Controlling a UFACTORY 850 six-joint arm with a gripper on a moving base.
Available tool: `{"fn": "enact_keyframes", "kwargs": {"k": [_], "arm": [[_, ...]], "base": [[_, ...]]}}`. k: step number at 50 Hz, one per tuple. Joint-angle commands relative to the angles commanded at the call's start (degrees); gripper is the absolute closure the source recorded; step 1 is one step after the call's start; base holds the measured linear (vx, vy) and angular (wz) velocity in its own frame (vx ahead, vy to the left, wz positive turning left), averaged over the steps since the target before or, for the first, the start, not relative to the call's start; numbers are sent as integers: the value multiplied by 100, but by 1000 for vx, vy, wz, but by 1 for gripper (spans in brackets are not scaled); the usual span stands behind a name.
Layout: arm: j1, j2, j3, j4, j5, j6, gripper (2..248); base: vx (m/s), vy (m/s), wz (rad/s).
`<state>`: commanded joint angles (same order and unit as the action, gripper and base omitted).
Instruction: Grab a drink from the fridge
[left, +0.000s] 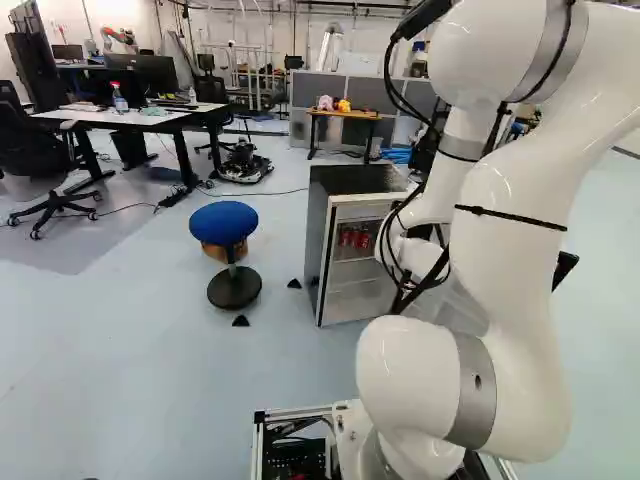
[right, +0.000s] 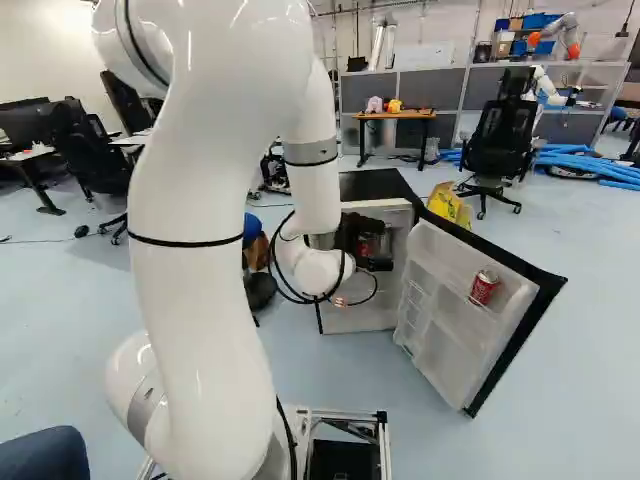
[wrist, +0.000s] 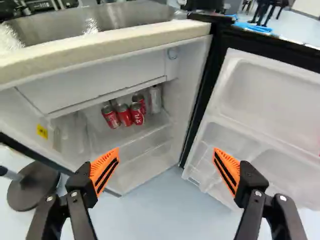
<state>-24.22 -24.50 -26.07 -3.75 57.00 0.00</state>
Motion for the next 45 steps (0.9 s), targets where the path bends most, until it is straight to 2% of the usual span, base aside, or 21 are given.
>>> {"fn": "enact_keyframes", "kwargs": {"k": [13, 37, 45], "arm": [[9, -361, -240, -558, -172, 0, 3], [-2, -1056, -761, -1600, -172, 0, 3], [-4, -1272, -926, -1827, -150, 0, 3]], "base": [[0, 0, 0], [0, 0, 0], [0, 0, 0]]}}
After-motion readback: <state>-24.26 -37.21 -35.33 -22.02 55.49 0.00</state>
